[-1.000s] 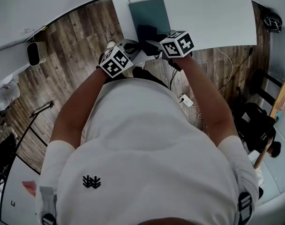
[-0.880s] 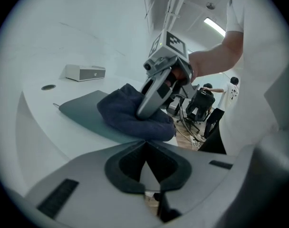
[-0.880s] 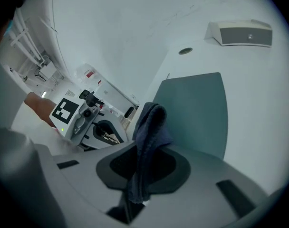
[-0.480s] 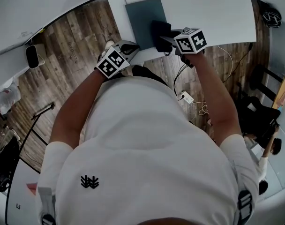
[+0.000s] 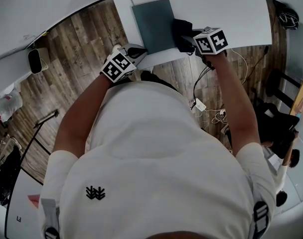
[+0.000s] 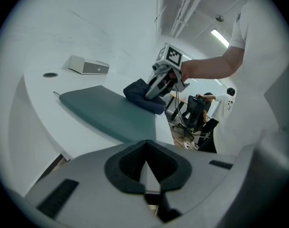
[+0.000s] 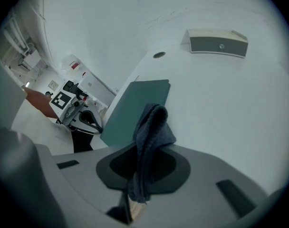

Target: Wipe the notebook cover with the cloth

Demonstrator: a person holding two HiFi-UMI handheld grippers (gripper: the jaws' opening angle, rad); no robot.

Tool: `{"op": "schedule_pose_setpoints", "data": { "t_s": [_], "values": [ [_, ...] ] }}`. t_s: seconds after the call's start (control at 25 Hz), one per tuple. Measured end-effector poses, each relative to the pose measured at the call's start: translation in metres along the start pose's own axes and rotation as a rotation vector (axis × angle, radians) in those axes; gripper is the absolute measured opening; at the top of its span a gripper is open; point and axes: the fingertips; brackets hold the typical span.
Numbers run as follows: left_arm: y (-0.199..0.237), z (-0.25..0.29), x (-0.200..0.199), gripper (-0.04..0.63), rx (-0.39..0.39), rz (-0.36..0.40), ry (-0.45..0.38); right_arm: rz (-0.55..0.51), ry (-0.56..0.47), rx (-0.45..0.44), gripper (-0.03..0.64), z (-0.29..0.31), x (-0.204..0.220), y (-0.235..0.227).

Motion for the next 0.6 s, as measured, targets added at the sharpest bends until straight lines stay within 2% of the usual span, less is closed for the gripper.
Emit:
{"op": "schedule_pose_setpoints", "data": {
  "t_s": [0.08, 0.24, 0.48, 0.6],
  "values": [
    [0.0, 0.0, -0.001, 0.006, 0.005, 0.0, 0.003, -0.04, -0.015, -0.015, 0.046, -0.007, -0.013, 0.013],
    [0.004, 0.001, -0.001, 0.006, 0.004, -0.006, 0.0, -0.075, -0.057, -0.106, 0.046, -0.004, -0.05, 0.052],
    [0.004, 0.002, -0.002, 0.006, 0.01, -0.001, -0.012, -0.04, -0.041, -0.233, 0.046, 0.033, -0.08, 0.101],
    [0.005, 0.004, -0.002, 0.006, 0.005, -0.002, -0.021, -0.045, -0.02, -0.249, 0.046, 0.047, -0.083, 0.112]
  ]
}}
Point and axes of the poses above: the fingertips, and each gripper's own axes: z forward along the fingers, y to its left, x out of its underside, and after that the axes turned 13 degrees about x, right-handed
